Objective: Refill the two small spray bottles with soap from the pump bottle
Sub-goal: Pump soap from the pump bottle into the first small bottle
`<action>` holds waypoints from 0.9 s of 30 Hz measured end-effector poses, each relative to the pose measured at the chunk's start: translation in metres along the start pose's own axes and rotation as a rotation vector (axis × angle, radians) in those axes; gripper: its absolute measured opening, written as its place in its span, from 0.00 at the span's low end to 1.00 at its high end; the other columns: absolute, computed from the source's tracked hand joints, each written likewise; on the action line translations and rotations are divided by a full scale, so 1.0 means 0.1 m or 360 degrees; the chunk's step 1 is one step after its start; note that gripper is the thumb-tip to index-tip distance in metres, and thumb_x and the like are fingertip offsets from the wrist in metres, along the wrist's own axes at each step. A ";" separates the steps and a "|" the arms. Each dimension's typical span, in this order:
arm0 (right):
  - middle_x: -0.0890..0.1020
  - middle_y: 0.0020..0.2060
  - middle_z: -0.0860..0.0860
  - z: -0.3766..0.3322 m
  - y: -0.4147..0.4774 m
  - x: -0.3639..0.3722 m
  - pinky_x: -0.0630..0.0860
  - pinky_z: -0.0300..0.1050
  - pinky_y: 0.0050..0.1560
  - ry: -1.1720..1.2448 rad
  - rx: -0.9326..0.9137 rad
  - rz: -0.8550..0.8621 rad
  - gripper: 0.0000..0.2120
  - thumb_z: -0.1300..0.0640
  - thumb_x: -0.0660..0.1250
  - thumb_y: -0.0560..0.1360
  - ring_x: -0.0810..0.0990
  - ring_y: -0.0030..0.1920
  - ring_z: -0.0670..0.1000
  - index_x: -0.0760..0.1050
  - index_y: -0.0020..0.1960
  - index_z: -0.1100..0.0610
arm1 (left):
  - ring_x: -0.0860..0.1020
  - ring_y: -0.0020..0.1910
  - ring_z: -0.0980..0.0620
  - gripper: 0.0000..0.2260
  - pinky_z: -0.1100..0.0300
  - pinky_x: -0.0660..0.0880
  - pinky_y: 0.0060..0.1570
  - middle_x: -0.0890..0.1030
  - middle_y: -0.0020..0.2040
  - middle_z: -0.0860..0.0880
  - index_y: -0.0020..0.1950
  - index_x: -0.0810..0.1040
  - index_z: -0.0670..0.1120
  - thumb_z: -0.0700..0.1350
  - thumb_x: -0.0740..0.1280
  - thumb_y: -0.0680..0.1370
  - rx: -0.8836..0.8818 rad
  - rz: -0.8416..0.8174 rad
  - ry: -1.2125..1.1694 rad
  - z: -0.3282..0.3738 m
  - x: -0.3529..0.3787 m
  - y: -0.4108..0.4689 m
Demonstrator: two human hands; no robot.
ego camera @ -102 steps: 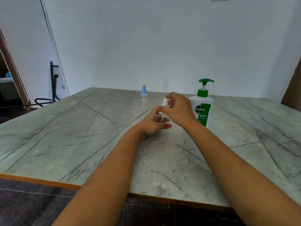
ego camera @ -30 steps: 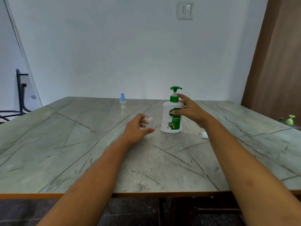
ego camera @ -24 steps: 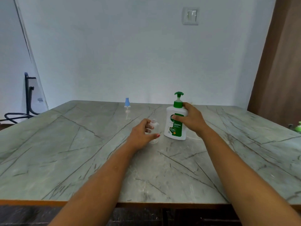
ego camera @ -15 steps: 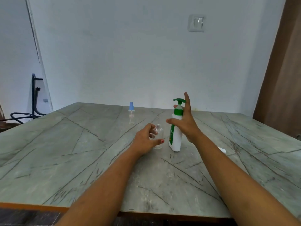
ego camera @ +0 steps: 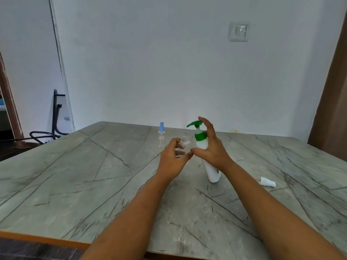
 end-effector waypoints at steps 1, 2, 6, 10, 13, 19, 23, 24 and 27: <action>0.70 0.55 0.29 0.01 0.00 0.01 0.73 0.27 0.43 -0.0014 -0.0002 -0.0015 0.41 0.60 0.72 0.64 0.76 0.48 0.37 0.55 0.70 0.42 | 0.74 0.41 0.64 0.19 0.79 0.69 0.31 0.73 0.50 0.57 0.58 0.66 0.56 0.51 0.71 0.72 -0.0003 -0.0004 -0.0014 -0.01 0.00 0.00; 0.72 0.54 0.34 0.01 0.00 0.01 0.74 0.30 0.45 -0.0039 0.0003 -0.0032 0.41 0.59 0.71 0.64 0.77 0.47 0.40 0.55 0.70 0.41 | 0.74 0.41 0.64 0.18 0.79 0.69 0.31 0.72 0.49 0.58 0.57 0.67 0.56 0.50 0.71 0.72 -0.0008 -0.0007 -0.0021 -0.02 0.00 0.00; 0.74 0.53 0.51 0.03 -0.01 0.01 0.76 0.47 0.49 -0.0218 0.0064 -0.0062 0.42 0.54 0.69 0.64 0.75 0.46 0.53 0.53 0.72 0.40 | 0.76 0.42 0.58 0.13 0.72 0.70 0.36 0.74 0.48 0.56 0.54 0.68 0.54 0.46 0.69 0.74 -0.0084 -0.0001 -0.0005 -0.07 -0.01 0.02; 0.73 0.54 0.48 0.10 -0.03 -0.10 0.75 0.46 0.48 -0.0396 0.0061 -0.0158 0.45 0.56 0.70 0.64 0.73 0.46 0.50 0.49 0.72 0.35 | 0.75 0.43 0.57 0.12 0.70 0.69 0.37 0.75 0.49 0.53 0.54 0.68 0.53 0.45 0.67 0.74 -0.0207 -0.0058 -0.0012 -0.13 -0.01 0.05; 0.70 0.55 0.45 0.15 -0.10 -0.18 0.71 0.39 0.44 -0.0573 0.0050 -0.0235 0.46 0.55 0.71 0.64 0.71 0.47 0.48 0.48 0.70 0.31 | 0.74 0.46 0.56 0.16 0.70 0.67 0.38 0.74 0.51 0.55 0.58 0.69 0.53 0.47 0.69 0.72 -0.0310 -0.0290 0.0019 -0.18 0.07 0.02; 0.72 0.54 0.46 0.18 -0.19 -0.35 0.68 0.37 0.38 -0.0653 0.0084 -0.0304 0.43 0.54 0.70 0.64 0.71 0.47 0.51 0.51 0.68 0.32 | 0.78 0.53 0.56 0.18 0.70 0.73 0.42 0.78 0.55 0.56 0.53 0.69 0.60 0.47 0.74 0.70 -0.0396 -0.0527 -0.0163 -0.18 0.13 -0.04; 0.70 0.52 0.44 0.18 -0.23 -0.35 0.67 0.35 0.37 -0.0743 0.0058 -0.0305 0.42 0.53 0.71 0.64 0.70 0.45 0.49 0.51 0.68 0.33 | 0.78 0.57 0.51 0.21 0.57 0.74 0.55 0.77 0.63 0.49 0.57 0.70 0.52 0.43 0.74 0.69 -0.0525 -0.0582 -0.0162 -0.18 0.10 -0.01; 0.70 0.52 0.44 0.19 -0.23 -0.34 0.68 0.35 0.36 -0.0749 0.0061 -0.0302 0.42 0.53 0.71 0.64 0.69 0.45 0.48 0.50 0.68 0.32 | 0.77 0.58 0.50 0.21 0.56 0.74 0.56 0.77 0.63 0.48 0.57 0.70 0.51 0.42 0.74 0.69 -0.0545 -0.0591 -0.0136 -0.18 0.09 -0.01; 0.70 0.52 0.43 0.18 -0.24 -0.28 0.68 0.34 0.36 -0.0792 0.0022 -0.0345 0.42 0.51 0.71 0.63 0.71 0.44 0.49 0.50 0.68 0.32 | 0.78 0.56 0.49 0.19 0.55 0.74 0.56 0.79 0.60 0.48 0.55 0.72 0.49 0.41 0.75 0.68 -0.0566 -0.0586 -0.0094 -0.19 0.04 0.00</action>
Point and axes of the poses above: each hand's wrist, its own y-axis towards the middle knuckle, its own x-axis out of the palm, z = x × y, the point moved 2 cm from there along y, towards the middle knuckle
